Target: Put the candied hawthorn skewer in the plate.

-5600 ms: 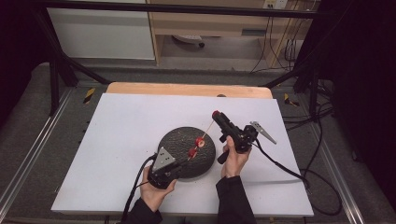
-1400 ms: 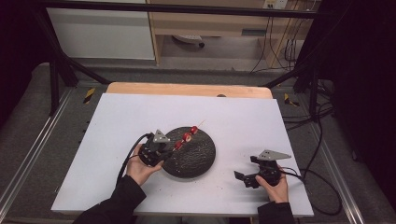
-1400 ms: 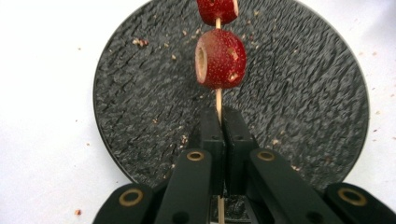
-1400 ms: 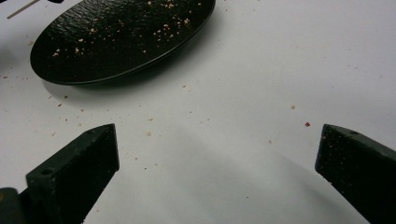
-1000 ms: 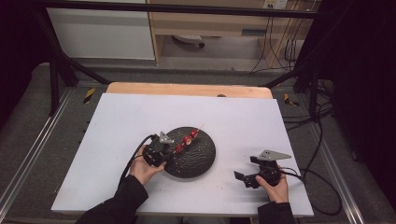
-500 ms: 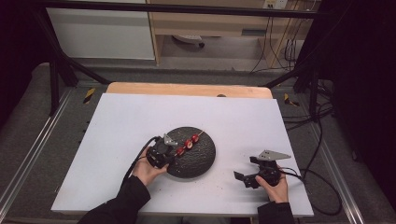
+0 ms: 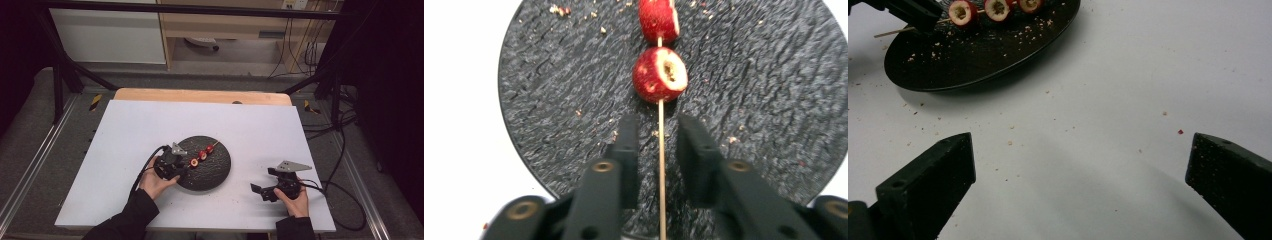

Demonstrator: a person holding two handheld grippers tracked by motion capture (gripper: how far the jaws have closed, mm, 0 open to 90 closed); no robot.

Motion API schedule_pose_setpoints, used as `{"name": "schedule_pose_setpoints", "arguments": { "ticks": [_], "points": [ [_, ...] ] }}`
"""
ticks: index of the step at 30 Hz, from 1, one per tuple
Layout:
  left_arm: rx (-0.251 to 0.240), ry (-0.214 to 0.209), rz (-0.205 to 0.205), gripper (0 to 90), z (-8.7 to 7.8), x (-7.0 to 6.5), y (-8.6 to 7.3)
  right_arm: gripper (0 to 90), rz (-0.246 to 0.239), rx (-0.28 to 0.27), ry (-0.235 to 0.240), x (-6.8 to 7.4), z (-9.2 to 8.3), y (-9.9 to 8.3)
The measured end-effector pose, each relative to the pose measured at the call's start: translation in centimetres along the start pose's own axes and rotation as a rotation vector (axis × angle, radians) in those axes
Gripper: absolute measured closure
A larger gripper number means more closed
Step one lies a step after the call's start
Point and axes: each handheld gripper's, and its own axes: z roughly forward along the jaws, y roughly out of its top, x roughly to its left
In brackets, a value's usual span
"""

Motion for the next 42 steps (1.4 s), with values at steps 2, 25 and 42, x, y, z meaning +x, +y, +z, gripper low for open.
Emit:
{"name": "schedule_pose_setpoints", "arguments": {
  "ticks": [2, 25, 42],
  "points": [
    [-0.026, -0.002, 0.002, 61.9, -0.5, 0.2, -0.2, 0.7, 0.002, -0.002, 0.001, 0.0, 0.0, 0.0],
    [-0.153, 0.003, -0.031, 7.2, -5.8, 4.0, -6.1, 0.6, 0.009, -0.003, 0.0, 0.0, 0.0, 0.0],
    [-0.224, 0.011, -0.102, 5.8, -6.1, 5.3, -12.5, 0.6, 0.01, 0.021, -0.006, -0.1, 0.1, -0.2]
  ]
}}
